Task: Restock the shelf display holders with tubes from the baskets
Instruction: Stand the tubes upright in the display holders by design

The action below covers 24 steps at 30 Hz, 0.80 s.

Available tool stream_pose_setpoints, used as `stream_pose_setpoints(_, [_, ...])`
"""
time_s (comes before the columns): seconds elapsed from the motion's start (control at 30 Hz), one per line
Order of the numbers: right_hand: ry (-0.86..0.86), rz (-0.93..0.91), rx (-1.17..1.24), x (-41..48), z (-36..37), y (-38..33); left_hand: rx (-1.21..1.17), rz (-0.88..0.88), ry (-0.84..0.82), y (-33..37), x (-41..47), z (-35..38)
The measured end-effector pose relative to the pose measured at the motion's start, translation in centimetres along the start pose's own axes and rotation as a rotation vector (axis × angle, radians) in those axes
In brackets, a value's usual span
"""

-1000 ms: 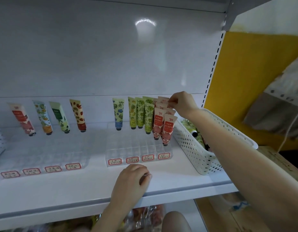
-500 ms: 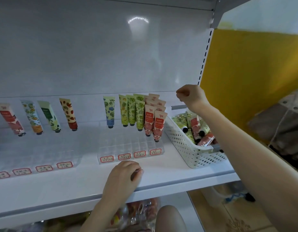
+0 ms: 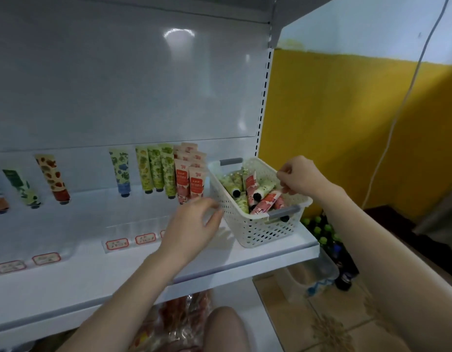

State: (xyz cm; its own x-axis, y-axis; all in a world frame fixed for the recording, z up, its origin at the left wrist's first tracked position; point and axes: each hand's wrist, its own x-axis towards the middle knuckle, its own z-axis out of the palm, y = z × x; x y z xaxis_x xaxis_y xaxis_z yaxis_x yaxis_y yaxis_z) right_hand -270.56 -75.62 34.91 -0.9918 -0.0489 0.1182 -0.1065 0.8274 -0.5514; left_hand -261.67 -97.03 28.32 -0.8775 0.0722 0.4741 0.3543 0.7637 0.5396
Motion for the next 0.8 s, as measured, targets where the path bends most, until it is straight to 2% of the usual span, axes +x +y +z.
stream_pose_setpoints(0.07, [-0.042, 0.039, -0.014, -0.1, -0.1, 0.6, 0.0, 0.037, -0.019, 2.0, 2.5, 0.6])
stream_pose_setpoints(0.17, [-0.113, 0.066, -0.06, 0.0, 0.2, 0.9, 0.019, -0.018, -0.117, 4.0, 6.6, 1.9])
stream_pose_setpoints(0.27, [-0.152, 0.071, -0.133, 0.7, 0.8, 1.0, 0.063, -0.109, -0.243, 4.9, 10.1, 4.1])
stream_pose_setpoints(0.53, [-0.216, 0.087, -0.21, 3.3, 1.6, 1.5, 0.306, -0.215, -0.648, 2.9, 16.4, 10.9])
stream_pose_setpoints(0.8, [-0.27, 0.051, -0.185, 3.9, 1.7, 2.3, 0.234, -0.286, -0.694, 3.9, 17.3, 11.0])
